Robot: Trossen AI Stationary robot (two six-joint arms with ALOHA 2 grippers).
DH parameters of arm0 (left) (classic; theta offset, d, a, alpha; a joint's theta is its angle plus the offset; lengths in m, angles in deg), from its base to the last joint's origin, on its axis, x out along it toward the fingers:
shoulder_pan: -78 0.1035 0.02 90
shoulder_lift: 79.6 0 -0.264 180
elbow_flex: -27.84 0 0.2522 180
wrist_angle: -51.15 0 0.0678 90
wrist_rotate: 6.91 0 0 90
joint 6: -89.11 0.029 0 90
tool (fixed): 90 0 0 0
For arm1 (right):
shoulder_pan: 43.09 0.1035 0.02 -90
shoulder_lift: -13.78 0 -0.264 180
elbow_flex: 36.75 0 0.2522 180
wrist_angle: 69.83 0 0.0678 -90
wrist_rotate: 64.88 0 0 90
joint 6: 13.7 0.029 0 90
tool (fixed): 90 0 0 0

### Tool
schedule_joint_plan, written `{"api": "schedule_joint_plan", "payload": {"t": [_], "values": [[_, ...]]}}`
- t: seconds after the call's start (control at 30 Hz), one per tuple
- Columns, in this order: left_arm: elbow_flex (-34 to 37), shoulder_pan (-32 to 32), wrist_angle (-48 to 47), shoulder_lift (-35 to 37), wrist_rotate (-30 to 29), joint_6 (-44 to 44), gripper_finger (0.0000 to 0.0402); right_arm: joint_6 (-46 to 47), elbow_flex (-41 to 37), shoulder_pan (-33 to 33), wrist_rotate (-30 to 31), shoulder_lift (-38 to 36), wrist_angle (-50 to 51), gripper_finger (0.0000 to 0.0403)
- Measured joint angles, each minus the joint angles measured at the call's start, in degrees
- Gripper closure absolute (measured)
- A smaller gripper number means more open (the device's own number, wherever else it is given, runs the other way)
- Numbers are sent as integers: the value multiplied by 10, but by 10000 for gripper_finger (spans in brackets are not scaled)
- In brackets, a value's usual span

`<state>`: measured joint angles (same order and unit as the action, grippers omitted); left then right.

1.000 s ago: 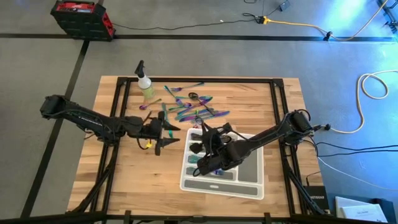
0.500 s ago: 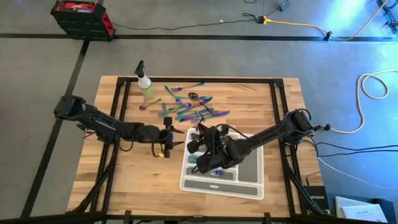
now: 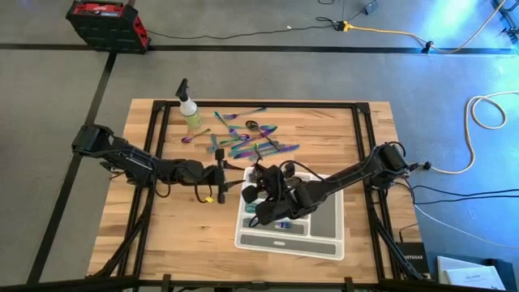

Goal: Sort silverware
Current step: Put the black spoon into the white silverware tray

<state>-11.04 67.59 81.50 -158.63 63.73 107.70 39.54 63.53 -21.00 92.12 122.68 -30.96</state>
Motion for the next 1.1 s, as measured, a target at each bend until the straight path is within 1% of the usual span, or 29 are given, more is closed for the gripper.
{"api": "schedule_joint_plan", "payload": {"t": [0.13, 0.23, 0.43, 0.57, 0.6, 0.7, 0.8, 1.0, 1.1], "values": [[0, 5, 7, 0, 0, -16, 239, -81, 0, -1, -31, 0, -70, 403], [0, 9, 14, 0, -1, -33, 239, -113, 0, -4, -50, 0, -91, 403], [0, 2, 34, 0, -4, -51, 231, -115, 0, -14, -47, 0, -91, 403], [0, -2, 34, 0, -4, -53, 220, -115, 0, -20, -31, 0, -92, 403], [0, -2, 37, 0, -9, -55, 217, -114, 0, -20, -30, 0, -96, 403], [-2, 0, 65, 0, -55, -71, 211, -116, 0, -24, -30, 0, -118, 403], [-20, 1, 62, 0, -90, -82, 210, -117, 0, -27, -27, 0, -121, 403], [-54, -1, 63, -30, -93, -74, 209, -117, 0, -34, -23, 0, -121, 403], [-63, 0, 58, -54, -97, -93, 209, -118, 0, -33, -20, 0, -124, 403]]}}
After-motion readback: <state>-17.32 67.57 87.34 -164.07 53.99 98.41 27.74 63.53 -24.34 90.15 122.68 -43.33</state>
